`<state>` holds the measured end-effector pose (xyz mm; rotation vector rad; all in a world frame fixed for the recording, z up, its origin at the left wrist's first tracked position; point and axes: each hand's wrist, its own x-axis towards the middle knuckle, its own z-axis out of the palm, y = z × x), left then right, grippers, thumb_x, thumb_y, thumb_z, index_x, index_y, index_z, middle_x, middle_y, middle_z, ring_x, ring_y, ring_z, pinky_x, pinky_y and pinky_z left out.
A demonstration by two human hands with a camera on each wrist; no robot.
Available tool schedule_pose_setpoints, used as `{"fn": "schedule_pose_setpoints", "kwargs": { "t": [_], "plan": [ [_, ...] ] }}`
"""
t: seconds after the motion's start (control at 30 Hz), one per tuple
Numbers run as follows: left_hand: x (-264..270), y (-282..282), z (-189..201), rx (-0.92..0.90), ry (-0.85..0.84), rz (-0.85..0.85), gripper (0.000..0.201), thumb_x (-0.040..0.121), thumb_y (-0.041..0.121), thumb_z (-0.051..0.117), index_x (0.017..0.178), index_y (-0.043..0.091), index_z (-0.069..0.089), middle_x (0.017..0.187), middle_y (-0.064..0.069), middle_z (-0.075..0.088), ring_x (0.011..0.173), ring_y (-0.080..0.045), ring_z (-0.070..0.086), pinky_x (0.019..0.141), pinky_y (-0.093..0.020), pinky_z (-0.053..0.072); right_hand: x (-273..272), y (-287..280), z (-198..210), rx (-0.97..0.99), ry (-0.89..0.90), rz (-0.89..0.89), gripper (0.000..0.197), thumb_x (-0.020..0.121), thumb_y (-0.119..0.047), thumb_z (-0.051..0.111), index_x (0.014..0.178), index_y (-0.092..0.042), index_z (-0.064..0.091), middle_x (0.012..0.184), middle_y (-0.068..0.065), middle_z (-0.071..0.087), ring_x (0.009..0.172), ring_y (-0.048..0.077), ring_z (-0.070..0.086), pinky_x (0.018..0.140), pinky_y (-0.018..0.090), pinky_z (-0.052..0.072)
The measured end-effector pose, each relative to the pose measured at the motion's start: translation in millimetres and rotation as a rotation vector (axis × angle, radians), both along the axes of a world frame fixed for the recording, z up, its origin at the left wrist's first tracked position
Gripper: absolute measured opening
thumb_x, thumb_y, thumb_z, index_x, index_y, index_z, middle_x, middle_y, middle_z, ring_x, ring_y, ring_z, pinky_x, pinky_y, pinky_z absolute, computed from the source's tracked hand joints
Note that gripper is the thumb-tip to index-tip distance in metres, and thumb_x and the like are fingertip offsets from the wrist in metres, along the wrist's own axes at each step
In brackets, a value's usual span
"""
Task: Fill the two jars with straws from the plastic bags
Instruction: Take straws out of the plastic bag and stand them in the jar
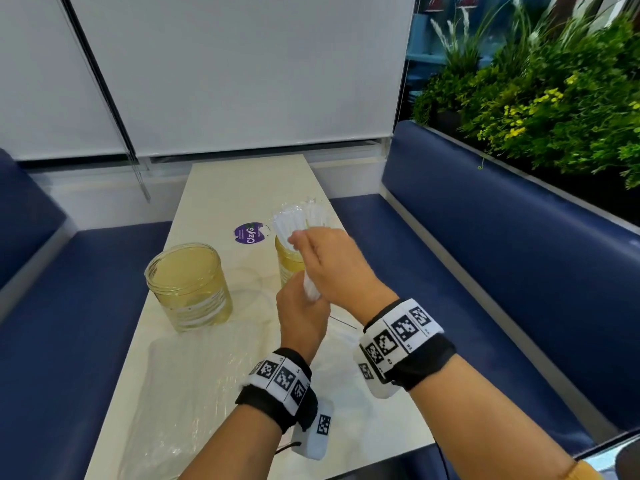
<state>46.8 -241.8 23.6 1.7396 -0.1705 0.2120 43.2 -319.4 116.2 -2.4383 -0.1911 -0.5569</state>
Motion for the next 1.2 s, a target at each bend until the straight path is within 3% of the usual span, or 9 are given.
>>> {"fn": "schedule_pose_setpoints", "kwargs": {
  "t": [0.07, 0.17, 0.3, 0.43, 0.53, 0.7, 0.87, 1.07, 1.2],
  "plan": [
    [-0.7, 2.4, -1.6, -0.043, 0.019, 0.001, 0.032, 0.085, 0.002, 0.069, 0.068, 0.021, 0.051, 0.062, 0.006, 0.057, 0.051, 0.004, 0.048, 0.049, -0.010, 0.038, 1.5, 5.3, -8.9, 0.069, 0.054, 0.029, 0.047, 0.105, -0.041, 0.035, 0.104, -0.011, 0.071, 0.095, 0.006, 0.073, 0.086, 0.020, 0.067, 0.081, 0.045, 0.056],
    [0.2, 9.4, -6.8, -0.096, 0.017, -0.003, 0.014, 0.084, 0.010, 0.075, 0.079, 0.014, 0.062, 0.071, -0.004, 0.068, 0.059, -0.004, 0.055, 0.055, -0.025, 0.047, -1.3, 1.5, -6.1, 0.171, 0.005, -0.070, 0.051, 0.093, -0.066, 0.045, 0.116, -0.026, 0.065, 0.105, -0.010, 0.069, 0.090, 0.006, 0.063, 0.081, 0.032, 0.056],
    [4.9, 13.9, -1.4, -0.084, -0.027, -0.021, 0.010, 0.091, 0.021, 0.070, 0.099, 0.015, 0.069, 0.084, -0.003, 0.075, 0.075, -0.012, 0.070, 0.065, -0.033, 0.059, -6.7, 6.5, -11.7, 0.152, 0.083, -0.154, 0.070, 0.063, -0.088, 0.058, 0.085, -0.022, 0.059, 0.075, -0.007, 0.061, 0.070, 0.011, 0.060, 0.061, 0.030, 0.051],
    [3.9, 13.4, 1.5, 0.028, 0.005, 0.026, 0.007, 0.098, 0.021, 0.062, 0.094, 0.017, 0.066, 0.081, 0.001, 0.070, 0.079, -0.016, 0.069, 0.061, -0.023, 0.053, 1.0, 20.6, -32.1, 0.071, 0.098, -0.147, 0.047, 0.085, -0.058, 0.064, 0.070, -0.015, 0.056, 0.062, -0.003, 0.055, 0.057, 0.012, 0.054, 0.055, 0.028, 0.046],
    [-1.1, 13.9, 2.9, 0.035, 0.089, 0.023, 0.021, 0.097, 0.017, 0.062, 0.079, 0.025, 0.056, 0.080, -0.002, 0.068, 0.076, -0.018, 0.064, 0.065, -0.028, 0.054, 6.7, 28.6, -30.3, -0.014, 0.062, -0.124, 0.033, 0.090, -0.036, 0.061, 0.067, -0.012, 0.057, 0.060, 0.000, 0.053, 0.055, 0.015, 0.053, 0.053, 0.029, 0.047],
    [-3.8, 18.1, -2.4, -0.113, 0.167, -0.006, 0.024, 0.083, 0.013, 0.075, 0.069, 0.018, 0.056, 0.062, 0.006, 0.062, 0.052, -0.003, 0.052, 0.047, -0.014, 0.041, 22.2, 28.6, 0.1, 0.001, 0.012, -0.087, 0.042, 0.085, -0.031, 0.061, 0.051, -0.016, 0.041, 0.050, -0.001, 0.047, 0.046, 0.016, 0.047, 0.047, 0.031, 0.045],
    [-3.5, 17.4, -10.1, -0.125, 0.165, -0.003, 0.012, 0.074, 0.026, 0.077, 0.084, 0.023, 0.072, 0.082, -0.004, 0.072, 0.070, -0.015, 0.064, 0.062, -0.024, 0.052, 36.9, 15.4, 61.4, 0.052, -0.115, -0.086, 0.044, 0.083, -0.028, 0.061, 0.048, -0.016, 0.038, 0.047, -0.002, 0.040, 0.045, 0.015, 0.041, 0.046, 0.027, 0.033],
    [-7.2, 22.3, -24.9, -0.099, 0.141, -0.068, 0.019, 0.079, 0.005, 0.081, 0.094, 0.015, 0.074, 0.089, 0.002, 0.072, 0.076, -0.001, 0.064, 0.067, -0.014, 0.051, 69.9, -9.6, 124.0, 0.178, -0.364, -0.104, 0.040, 0.084, -0.028, 0.058, 0.049, -0.017, 0.042, 0.046, -0.004, 0.040, 0.041, 0.010, 0.036, 0.044, 0.021, 0.027],
    [-15.9, 21.6, -29.9, -0.119, 0.134, -0.091, 0.024, 0.079, 0.001, 0.079, 0.088, 0.021, 0.072, 0.089, 0.000, 0.071, 0.077, -0.004, 0.065, 0.068, -0.015, 0.052, 103.0, -22.8, 116.9, 0.109, -0.454, -0.173, 0.041, 0.089, -0.031, 0.058, 0.053, -0.015, 0.048, 0.046, -0.003, 0.042, 0.043, 0.014, 0.037, 0.046, 0.024, 0.026]
  ]
}}
